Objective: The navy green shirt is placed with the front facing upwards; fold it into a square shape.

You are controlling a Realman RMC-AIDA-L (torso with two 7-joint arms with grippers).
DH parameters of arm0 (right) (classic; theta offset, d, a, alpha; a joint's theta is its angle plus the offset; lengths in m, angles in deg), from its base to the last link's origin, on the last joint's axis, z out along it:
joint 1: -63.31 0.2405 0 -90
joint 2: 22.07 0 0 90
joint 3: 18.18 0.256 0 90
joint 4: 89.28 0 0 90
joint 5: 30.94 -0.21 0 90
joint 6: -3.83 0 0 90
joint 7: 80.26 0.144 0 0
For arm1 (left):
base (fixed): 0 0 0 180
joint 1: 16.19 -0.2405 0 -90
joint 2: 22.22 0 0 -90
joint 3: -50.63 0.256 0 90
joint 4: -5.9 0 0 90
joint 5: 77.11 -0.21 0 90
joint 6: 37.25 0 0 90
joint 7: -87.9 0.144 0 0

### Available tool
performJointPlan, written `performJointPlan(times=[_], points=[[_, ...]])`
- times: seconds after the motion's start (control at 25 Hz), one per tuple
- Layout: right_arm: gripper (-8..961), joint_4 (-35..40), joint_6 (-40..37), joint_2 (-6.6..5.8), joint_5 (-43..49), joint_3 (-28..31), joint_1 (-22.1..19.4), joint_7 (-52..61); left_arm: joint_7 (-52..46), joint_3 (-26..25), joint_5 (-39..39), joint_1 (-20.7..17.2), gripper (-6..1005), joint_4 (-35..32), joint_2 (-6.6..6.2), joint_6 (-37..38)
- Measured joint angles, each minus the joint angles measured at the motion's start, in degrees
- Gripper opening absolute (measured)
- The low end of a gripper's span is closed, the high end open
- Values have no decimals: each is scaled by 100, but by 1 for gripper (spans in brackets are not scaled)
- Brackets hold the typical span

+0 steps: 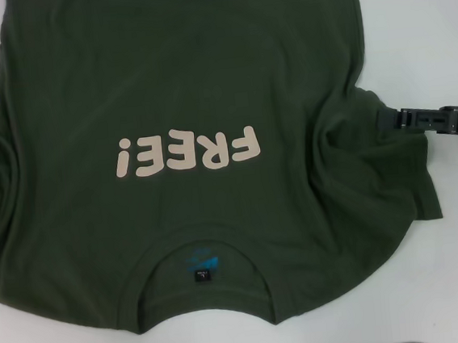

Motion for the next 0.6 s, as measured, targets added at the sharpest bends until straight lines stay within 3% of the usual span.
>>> performJointPlan(times=[0.48, 0.6], points=[[927, 0, 112, 21, 6, 0, 0, 0, -379, -66, 335, 10, 29, -262, 3, 722], [927, 0, 137, 34, 8, 0, 0, -1, -546, -65, 373, 37, 28, -286, 11, 851]])
